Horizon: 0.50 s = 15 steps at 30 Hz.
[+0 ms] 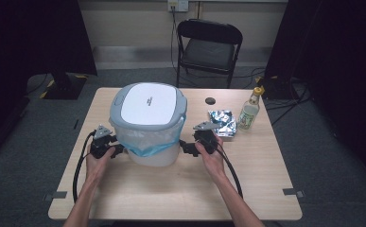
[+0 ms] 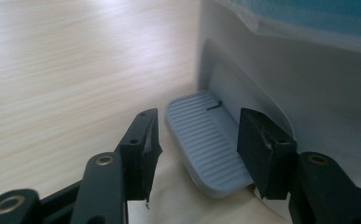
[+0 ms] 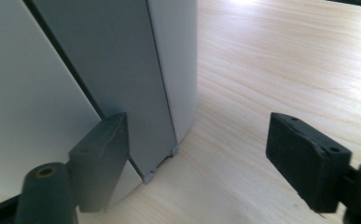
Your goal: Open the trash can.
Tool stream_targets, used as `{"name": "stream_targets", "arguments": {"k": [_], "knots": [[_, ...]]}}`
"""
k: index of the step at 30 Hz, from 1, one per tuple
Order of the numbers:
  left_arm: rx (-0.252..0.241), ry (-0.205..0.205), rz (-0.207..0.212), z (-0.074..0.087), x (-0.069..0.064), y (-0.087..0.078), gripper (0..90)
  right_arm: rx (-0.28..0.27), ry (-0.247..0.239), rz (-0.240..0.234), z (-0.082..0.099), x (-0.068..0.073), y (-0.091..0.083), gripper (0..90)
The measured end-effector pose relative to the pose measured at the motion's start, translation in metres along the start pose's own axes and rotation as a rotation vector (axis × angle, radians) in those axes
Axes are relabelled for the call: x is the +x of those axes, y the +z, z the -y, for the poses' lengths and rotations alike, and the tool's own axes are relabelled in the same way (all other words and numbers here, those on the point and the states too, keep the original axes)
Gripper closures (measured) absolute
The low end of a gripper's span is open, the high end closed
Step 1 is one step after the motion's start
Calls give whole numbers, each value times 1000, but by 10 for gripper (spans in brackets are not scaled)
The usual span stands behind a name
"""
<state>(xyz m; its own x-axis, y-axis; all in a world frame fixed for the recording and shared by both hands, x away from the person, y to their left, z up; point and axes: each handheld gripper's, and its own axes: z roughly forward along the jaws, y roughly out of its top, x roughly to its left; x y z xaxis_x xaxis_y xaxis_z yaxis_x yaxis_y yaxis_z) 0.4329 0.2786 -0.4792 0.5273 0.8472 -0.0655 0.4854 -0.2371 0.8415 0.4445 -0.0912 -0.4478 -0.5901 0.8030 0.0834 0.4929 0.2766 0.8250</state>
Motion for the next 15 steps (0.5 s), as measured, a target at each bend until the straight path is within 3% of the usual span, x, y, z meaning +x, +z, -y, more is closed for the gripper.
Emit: {"name": "stream_targets", "arguments": {"k": [2, 5, 15], "knots": [[2, 22, 23, 2, -7, 0, 475, -4, 15, 10, 0, -3, -1, 246], [0, 36, 10, 4, -14, -2, 471, -11, 25, 17, 1, -7, -2, 279], [-26, 17, 14, 18, -30, -14, 468, -9, 15, 4, 0, -12, -3, 277]]}}
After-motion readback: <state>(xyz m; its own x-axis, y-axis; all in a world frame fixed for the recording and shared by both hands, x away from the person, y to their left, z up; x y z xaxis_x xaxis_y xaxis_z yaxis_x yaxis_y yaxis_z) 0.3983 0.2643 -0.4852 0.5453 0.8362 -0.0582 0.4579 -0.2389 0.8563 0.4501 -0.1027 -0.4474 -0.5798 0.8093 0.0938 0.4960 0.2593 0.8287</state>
